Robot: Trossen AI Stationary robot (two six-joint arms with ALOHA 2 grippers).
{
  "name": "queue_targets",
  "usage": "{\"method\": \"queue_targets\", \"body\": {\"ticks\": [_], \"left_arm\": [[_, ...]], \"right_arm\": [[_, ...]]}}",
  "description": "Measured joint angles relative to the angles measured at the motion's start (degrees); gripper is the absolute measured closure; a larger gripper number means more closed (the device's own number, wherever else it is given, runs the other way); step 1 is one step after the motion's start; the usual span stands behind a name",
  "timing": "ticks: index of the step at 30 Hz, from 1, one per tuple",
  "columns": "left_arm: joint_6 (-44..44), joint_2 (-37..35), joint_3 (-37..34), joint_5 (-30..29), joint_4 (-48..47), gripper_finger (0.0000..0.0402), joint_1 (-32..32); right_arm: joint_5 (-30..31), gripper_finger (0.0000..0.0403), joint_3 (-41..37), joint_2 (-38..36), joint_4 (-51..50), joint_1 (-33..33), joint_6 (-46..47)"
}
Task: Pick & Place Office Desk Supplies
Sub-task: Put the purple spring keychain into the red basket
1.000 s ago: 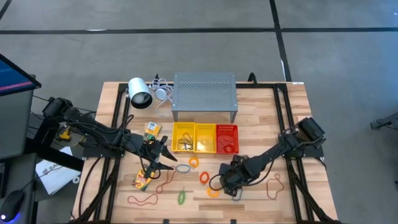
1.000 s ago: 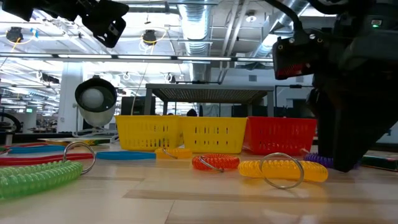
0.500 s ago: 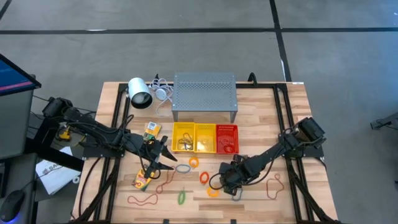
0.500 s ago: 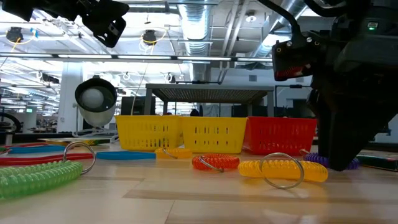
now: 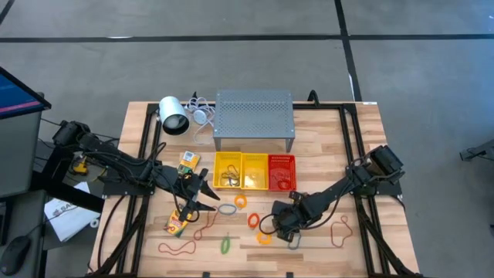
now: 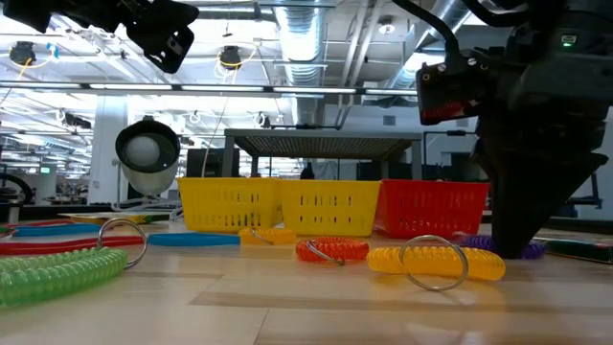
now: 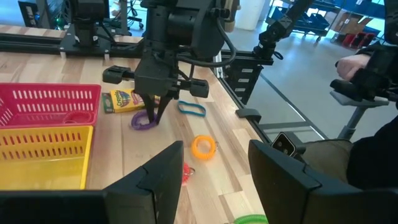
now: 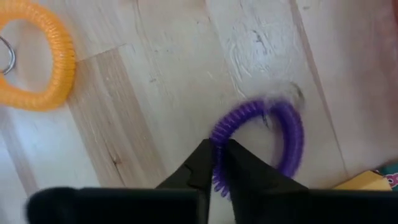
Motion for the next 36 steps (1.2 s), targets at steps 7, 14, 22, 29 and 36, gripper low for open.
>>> {"method": "queue_targets", "body": {"ticks": [7,14,22,29,36], "left_arm": [[0.0,0.0,0.0,0.0,0.0,0.0225,0.0],[0.0,0.0,0.0,0.0,-0.3,0.0225,0.0],[0.0,0.0,0.0,0.0,-0.4,0.0225,0.0],[0.1,0.0,0.0,0.0,-0.4,0.0225,0.0],[1.7,-0.3,0.0,0.0,0.0,0.0225,0.0]], "right_arm": [[-0.8,0.0383,2.1,0.4,-1.2,0.0,-1.0],[-2.5,0.0396,7.3,0.4,-5.2,0.1,-4.1],[0.1,0.0399,15.7,0.2,-17.9,0.6,-5.5],[9.3,0.0401,24.8,-0.8,-27.6,3.4,-8.9],[22.1,0.0402,25.8,-9.6,-26.9,7.8,-11.9]]}}
